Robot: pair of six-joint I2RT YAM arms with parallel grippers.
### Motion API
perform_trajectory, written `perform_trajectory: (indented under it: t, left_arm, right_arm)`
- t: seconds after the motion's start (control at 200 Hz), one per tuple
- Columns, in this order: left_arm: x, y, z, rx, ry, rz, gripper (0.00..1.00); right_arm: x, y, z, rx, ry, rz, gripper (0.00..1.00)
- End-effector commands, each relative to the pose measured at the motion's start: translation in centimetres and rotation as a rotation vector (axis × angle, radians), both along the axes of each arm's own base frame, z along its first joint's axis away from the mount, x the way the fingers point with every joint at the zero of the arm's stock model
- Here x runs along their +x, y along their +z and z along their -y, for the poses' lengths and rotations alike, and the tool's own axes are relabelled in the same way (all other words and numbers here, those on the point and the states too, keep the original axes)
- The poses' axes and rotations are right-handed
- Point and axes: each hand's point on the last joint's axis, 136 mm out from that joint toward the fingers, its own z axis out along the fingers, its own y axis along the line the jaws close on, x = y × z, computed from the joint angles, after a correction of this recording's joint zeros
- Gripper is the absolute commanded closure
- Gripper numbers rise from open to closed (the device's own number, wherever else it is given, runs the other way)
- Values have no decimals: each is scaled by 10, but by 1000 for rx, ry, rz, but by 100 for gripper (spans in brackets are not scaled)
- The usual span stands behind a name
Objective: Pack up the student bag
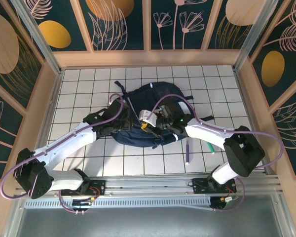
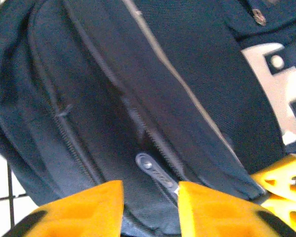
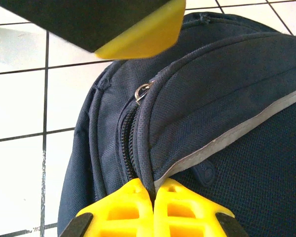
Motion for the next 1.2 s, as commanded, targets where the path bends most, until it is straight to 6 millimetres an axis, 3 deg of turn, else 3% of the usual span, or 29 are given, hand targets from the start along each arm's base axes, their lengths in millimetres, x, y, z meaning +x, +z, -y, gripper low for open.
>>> perform_trajectory:
  t: [0.0,0.14,0.16,0.32,0.435,0.581,0.821,1.016,1.196]
  left_arm:
    - [-5,11,20,-34,-186,48,55]
    - [-18,27,27,52,-490,184,42]
    - [-24,20,25,84,-555,194,41]
    - [-49,28,21,316,-1019,580,47]
    - [-55,6,16,464,-1187,701,49]
    - [-50,-16,15,513,-1237,681,56]
    - [-35,-22,12,487,-1169,670,59]
    - [-25,-2,10,417,-1085,701,59]
    - [-30,6,17,275,-1106,642,59]
  right_arm:
    - [-8,2,-5,-7,58,-13,100]
    - [-12,1,-6,-10,89,-17,100]
    - [-13,1,-6,-10,94,-18,100]
    - [-29,1,-1,-34,189,-13,100]
    - [-33,1,6,-57,223,18,100]
    - [-32,9,15,-44,233,59,100]
    - [-43,15,24,-42,301,121,100]
    - [-47,12,27,-47,306,119,100]
    - [-46,11,27,-55,310,120,100]
